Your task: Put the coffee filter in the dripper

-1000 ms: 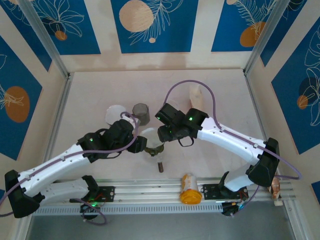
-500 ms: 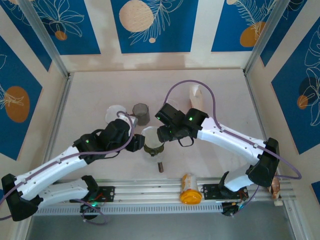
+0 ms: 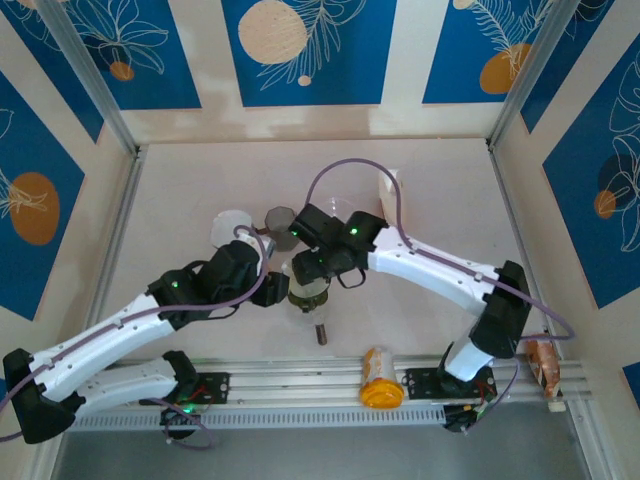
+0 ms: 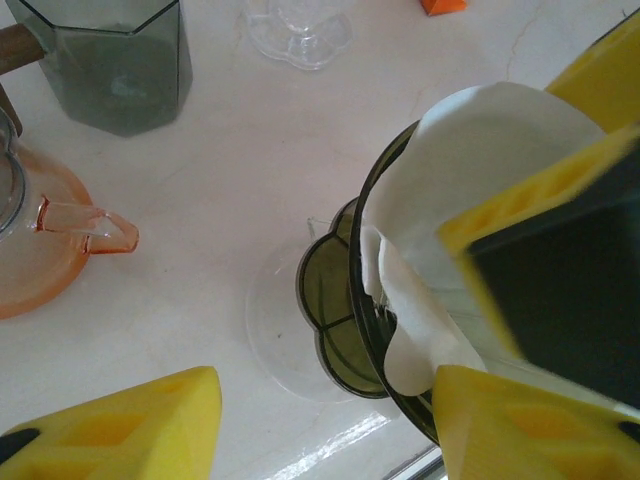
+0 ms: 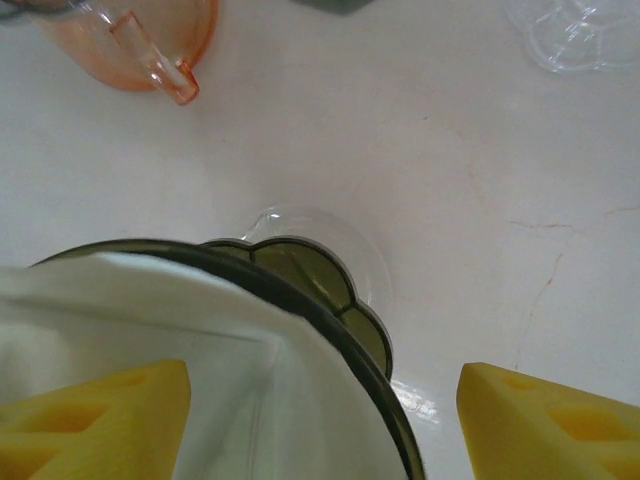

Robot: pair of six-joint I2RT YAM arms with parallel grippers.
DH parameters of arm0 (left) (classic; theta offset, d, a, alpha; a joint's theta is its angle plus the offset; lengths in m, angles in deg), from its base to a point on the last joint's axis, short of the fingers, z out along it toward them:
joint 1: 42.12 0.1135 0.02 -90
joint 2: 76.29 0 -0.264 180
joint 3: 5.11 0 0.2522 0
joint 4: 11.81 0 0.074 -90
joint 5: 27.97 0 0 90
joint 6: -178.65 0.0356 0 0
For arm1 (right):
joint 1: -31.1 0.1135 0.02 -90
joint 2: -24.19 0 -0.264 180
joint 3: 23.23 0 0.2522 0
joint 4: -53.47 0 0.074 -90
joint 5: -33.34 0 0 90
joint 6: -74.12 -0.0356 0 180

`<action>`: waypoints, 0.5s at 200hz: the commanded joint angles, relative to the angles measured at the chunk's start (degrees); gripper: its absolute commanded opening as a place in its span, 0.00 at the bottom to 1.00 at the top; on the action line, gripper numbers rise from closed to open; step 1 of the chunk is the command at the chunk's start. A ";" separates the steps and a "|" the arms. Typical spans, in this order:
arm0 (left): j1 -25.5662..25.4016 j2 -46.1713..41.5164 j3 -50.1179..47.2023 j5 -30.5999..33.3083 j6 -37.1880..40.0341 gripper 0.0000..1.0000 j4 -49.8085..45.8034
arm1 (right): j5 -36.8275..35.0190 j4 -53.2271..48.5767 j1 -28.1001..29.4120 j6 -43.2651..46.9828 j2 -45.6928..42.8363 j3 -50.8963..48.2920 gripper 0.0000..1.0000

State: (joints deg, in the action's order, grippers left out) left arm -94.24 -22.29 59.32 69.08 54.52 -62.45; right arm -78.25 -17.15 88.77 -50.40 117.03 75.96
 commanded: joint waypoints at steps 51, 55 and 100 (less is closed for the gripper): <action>0.61 -1.12 -0.84 -0.80 -0.25 0.59 0.06 | -0.33 -2.03 0.43 0.69 4.04 -0.04 0.71; 0.61 -1.22 -0.76 -0.81 -0.25 0.59 0.06 | -0.41 -2.07 0.57 0.69 4.23 -0.24 0.71; 0.75 -5.07 -1.52 -0.28 -1.02 0.70 2.00 | -1.02 -1.03 0.86 0.01 4.87 -1.84 0.71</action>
State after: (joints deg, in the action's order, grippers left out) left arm -94.13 -24.83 58.89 69.08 54.19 -62.17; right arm -78.53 -17.94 89.05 -50.03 121.22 75.52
